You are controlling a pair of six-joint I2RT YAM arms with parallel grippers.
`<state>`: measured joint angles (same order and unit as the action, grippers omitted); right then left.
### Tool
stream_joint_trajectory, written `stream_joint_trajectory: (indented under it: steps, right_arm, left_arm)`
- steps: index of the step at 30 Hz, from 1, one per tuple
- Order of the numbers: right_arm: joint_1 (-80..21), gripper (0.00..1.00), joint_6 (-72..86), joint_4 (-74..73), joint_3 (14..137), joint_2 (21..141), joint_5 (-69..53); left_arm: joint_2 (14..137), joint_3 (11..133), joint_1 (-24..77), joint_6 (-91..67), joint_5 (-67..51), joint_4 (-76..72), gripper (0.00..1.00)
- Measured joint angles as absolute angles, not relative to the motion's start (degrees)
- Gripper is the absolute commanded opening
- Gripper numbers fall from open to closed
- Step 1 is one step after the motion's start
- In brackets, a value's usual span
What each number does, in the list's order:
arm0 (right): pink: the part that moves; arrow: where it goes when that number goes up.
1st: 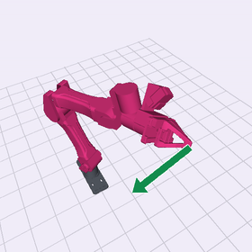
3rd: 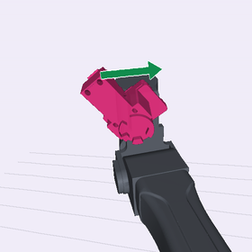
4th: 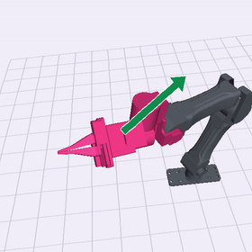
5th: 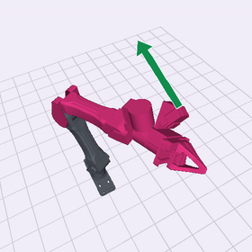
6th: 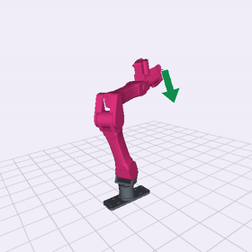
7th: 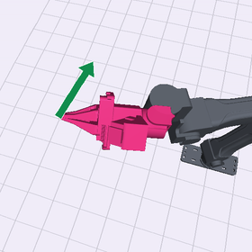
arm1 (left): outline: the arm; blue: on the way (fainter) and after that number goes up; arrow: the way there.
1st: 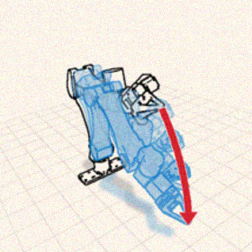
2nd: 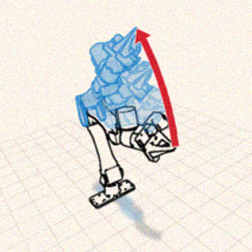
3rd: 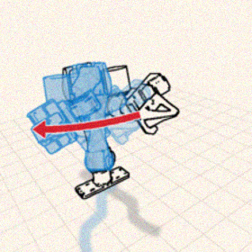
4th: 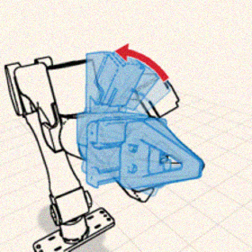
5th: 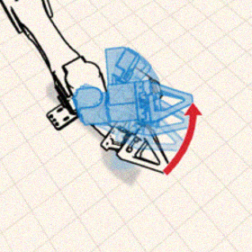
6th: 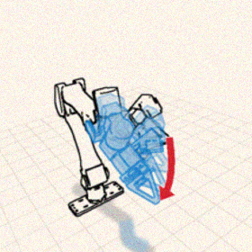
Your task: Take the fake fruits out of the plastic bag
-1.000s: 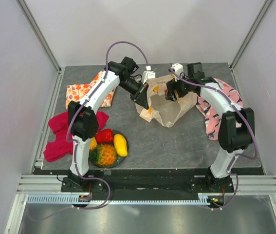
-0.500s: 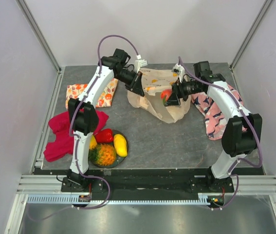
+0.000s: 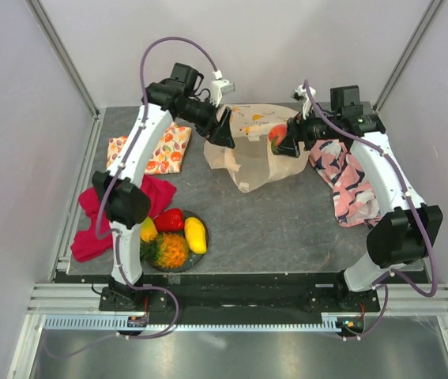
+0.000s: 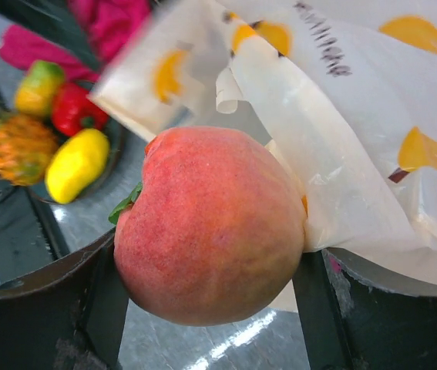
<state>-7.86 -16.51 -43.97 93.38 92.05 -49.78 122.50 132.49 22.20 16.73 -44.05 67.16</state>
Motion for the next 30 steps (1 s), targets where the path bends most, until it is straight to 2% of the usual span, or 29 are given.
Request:
stream_joint_trajectory:
  steps: [1,5,12,24,26,30]
  right_arm:
    - [-7.9,0.67,-16.6,-43.5,92.2,92.1,-48.3]
    - [-7.9,0.66,-16.7,-41.8,88.6,92.6,-44.8]
    - [-8.5,0.68,-17.0,-39.2,87.2,94.2,-45.3]
    - [-13.9,0.70,-19.5,-38.7,86.2,90.6,-51.4]
    - [-14.8,0.70,-19.8,-38.7,85.7,89.7,-51.6]
    - [-16.0,0.70,-20.4,-39.3,84.9,88.9,-50.9]
  left_arm:
    - [120.6,132.5,22.2,16.8,-43.5,67.2,0.98]
    - [112.2,132.3,21.5,16.8,-44.2,67.2,0.99]
    - [103.8,127.9,21.1,13.6,-55.8,65.7,0.99]
    - [120.3,123.4,22.8,-4.9,-63.3,54.5,0.99]
    - [121.1,123.7,23.3,-6.2,-63.5,53.4,0.98]
    - [121.6,124.8,25.0,-7.3,-65.5,51.8,0.89]
